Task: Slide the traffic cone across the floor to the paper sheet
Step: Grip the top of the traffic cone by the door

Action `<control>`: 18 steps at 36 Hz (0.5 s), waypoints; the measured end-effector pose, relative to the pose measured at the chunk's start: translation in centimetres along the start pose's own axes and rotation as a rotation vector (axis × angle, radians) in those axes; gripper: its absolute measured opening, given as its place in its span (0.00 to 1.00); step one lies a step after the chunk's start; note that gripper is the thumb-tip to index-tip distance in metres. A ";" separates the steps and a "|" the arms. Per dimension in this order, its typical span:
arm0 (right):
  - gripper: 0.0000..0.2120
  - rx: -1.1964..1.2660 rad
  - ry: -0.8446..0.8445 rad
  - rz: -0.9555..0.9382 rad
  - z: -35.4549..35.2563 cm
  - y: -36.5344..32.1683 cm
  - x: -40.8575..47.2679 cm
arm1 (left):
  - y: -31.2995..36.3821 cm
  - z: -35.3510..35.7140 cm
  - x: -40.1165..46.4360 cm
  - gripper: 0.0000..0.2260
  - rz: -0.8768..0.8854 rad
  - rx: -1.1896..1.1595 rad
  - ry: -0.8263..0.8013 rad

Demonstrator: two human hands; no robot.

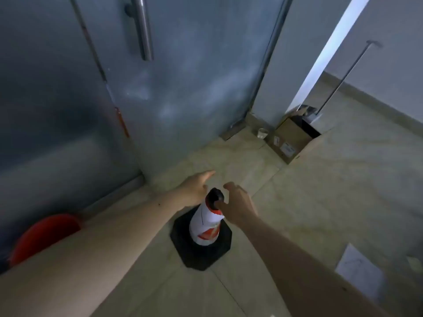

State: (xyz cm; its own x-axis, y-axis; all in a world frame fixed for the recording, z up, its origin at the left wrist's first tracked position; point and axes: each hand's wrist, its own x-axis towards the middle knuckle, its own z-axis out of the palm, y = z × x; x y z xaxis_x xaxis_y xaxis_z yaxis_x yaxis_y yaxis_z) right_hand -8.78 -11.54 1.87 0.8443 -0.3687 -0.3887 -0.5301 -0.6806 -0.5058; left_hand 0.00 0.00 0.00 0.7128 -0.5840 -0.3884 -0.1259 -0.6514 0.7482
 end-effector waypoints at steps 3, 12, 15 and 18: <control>0.18 -0.079 0.010 0.022 1.3 0.2 1.4 | -0.7 0.6 1.4 0.25 0.043 0.109 -0.038; 0.12 -0.212 0.161 0.040 3.4 0.9 3.9 | -2.2 2.2 3.5 0.18 0.129 0.259 -0.133; 0.12 -0.183 0.175 -0.001 3.6 0.9 4.2 | -2.5 2.4 3.7 0.16 0.149 0.266 -0.135; 0.12 -0.180 0.139 0.000 3.7 1.3 4.4 | -2.9 2.3 3.8 0.15 0.194 0.286 -0.145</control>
State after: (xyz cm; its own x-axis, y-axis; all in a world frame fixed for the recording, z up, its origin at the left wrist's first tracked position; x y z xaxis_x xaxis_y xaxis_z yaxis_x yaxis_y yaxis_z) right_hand -6.01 -11.71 -3.31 0.8538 -0.4437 -0.2722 -0.5177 -0.7783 -0.3553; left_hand 1.49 -1.44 -4.84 0.5543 -0.7588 -0.3420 -0.4509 -0.6192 0.6429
